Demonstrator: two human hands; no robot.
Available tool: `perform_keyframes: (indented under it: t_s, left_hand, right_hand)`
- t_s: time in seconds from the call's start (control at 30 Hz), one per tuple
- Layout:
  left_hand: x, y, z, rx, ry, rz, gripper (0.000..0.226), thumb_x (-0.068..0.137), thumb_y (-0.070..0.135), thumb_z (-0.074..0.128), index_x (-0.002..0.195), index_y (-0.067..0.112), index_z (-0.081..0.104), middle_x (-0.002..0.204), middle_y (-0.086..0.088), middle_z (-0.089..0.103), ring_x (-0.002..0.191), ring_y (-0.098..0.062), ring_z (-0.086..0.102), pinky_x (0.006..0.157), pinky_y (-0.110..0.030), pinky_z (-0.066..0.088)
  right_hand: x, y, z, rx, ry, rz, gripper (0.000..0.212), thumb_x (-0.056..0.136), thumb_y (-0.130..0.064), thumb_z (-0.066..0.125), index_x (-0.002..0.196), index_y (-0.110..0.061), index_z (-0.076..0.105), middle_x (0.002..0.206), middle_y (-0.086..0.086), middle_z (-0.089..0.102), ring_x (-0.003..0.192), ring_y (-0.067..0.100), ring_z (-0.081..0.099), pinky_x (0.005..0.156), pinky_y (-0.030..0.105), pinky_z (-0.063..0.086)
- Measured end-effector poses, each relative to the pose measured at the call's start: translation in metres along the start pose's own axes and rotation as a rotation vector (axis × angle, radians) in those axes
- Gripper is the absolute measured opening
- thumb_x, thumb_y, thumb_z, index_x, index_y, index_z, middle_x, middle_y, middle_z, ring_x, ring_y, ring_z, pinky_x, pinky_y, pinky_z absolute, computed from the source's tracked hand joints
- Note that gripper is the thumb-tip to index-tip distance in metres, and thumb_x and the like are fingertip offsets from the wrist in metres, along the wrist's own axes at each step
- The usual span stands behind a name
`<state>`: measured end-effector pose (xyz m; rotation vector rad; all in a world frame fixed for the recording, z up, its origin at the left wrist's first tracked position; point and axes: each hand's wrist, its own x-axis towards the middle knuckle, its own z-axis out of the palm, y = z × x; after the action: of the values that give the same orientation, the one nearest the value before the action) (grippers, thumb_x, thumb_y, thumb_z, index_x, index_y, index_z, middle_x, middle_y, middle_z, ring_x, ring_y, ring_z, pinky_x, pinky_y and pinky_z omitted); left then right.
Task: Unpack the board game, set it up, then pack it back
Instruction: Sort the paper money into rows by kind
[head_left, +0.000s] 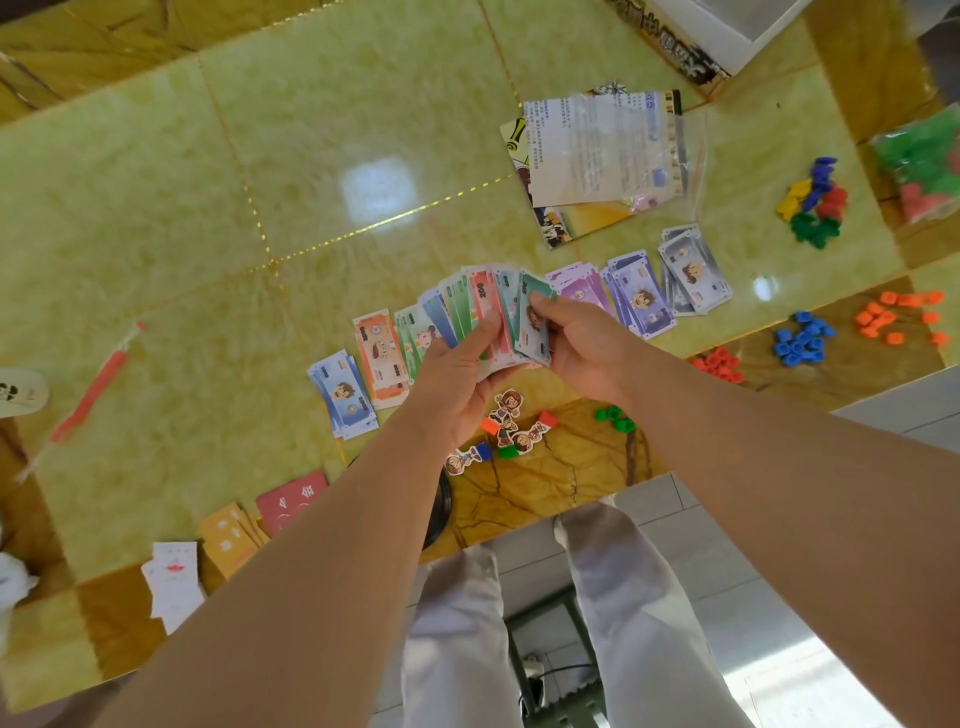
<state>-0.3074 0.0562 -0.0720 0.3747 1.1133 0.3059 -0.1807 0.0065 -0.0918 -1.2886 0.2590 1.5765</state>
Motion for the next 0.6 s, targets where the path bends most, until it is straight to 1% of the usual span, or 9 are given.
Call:
perform_keyframes:
  t_s: [0.03,0.1,0.17,0.23,0.3,0.37,0.47,0.6]
  left_hand:
    - [0.001,-0.0002,0.0008,0.02,0.033,0.015,0.01,0.093,0.008,0.059,0.1,0.003,0.063,0.082,-0.007,0.075,0.074,-0.019,0.072,0.071,-0.034,0.06]
    - [0.0033,-0.0001,0.0025,0.064,0.094,0.049,0.005,0.092,0.004,0.059,0.097,0.003,0.06,0.074,-0.005,0.074,0.068,-0.017,0.072,0.075,-0.035,0.058]
    - [0.0038,0.0005,0.0041,0.074,0.105,0.067,0.002,0.092,0.006,0.06,0.093,0.006,0.061,0.071,-0.003,0.074,0.066,-0.015,0.072,0.074,-0.033,0.058]
    - [0.0042,0.0009,0.0044,0.069,0.078,0.077,0.004,0.093,0.01,0.06,0.091,0.009,0.063,0.074,-0.002,0.074,0.069,-0.014,0.072,0.074,-0.032,0.058]
    - [0.0045,0.0015,0.0042,0.073,0.044,0.08,0.007,0.093,0.015,0.061,0.093,0.01,0.065,0.08,-0.003,0.075,0.074,-0.015,0.072,0.083,-0.036,0.057]
    - [0.0051,0.0017,0.0043,0.078,0.027,0.074,0.008,0.093,0.017,0.061,0.093,0.01,0.065,0.081,-0.003,0.075,0.076,-0.016,0.072,0.087,-0.038,0.054]
    - [0.0063,0.0024,0.0049,0.044,0.034,0.047,0.008,0.093,0.014,0.06,0.095,0.008,0.064,0.082,-0.004,0.075,0.078,-0.016,0.072,0.086,-0.036,0.055]
    - [0.0065,0.0035,0.0072,0.006,0.014,0.033,0.009,0.093,0.013,0.06,0.097,0.007,0.064,0.084,-0.004,0.075,0.08,-0.016,0.072,0.088,-0.036,0.055]
  right_hand:
    - [0.0002,0.0003,0.0,-0.017,0.002,-0.004,0.02,0.101,-0.014,0.044,0.112,-0.004,0.058,0.099,0.01,0.066,0.087,0.019,0.065,0.082,0.034,0.055]
    - [0.0009,0.0006,0.0006,-0.068,0.024,-0.021,0.016,0.101,-0.013,0.045,0.1,-0.006,0.06,0.095,0.009,0.067,0.082,0.017,0.066,0.074,0.029,0.057]
    - [0.0022,0.0006,0.001,-0.083,0.046,-0.032,0.016,0.101,-0.012,0.046,0.096,-0.007,0.06,0.092,0.009,0.067,0.079,0.016,0.066,0.068,0.027,0.057]
    - [0.0038,-0.0006,0.0013,-0.067,0.052,-0.03,0.015,0.1,-0.012,0.047,0.098,-0.006,0.06,0.093,0.01,0.067,0.081,0.017,0.066,0.071,0.028,0.057]
    - [0.0053,-0.0026,0.0012,-0.061,0.056,-0.026,0.014,0.1,-0.012,0.047,0.099,-0.006,0.059,0.094,0.011,0.066,0.082,0.019,0.065,0.073,0.031,0.057]
    - [0.0061,-0.0042,0.0009,-0.07,0.045,-0.026,0.014,0.101,-0.013,0.046,0.1,-0.006,0.059,0.095,0.01,0.066,0.083,0.019,0.065,0.075,0.031,0.057]
    - [0.0062,-0.0055,0.0,-0.064,0.022,-0.02,0.017,0.101,-0.013,0.044,0.103,-0.006,0.06,0.098,0.011,0.067,0.086,0.02,0.065,0.086,0.036,0.053]
    - [0.0042,-0.0086,0.0012,-0.007,0.009,-0.004,0.018,0.102,-0.013,0.043,0.101,-0.007,0.06,0.093,0.009,0.067,0.085,0.018,0.065,0.087,0.036,0.053]
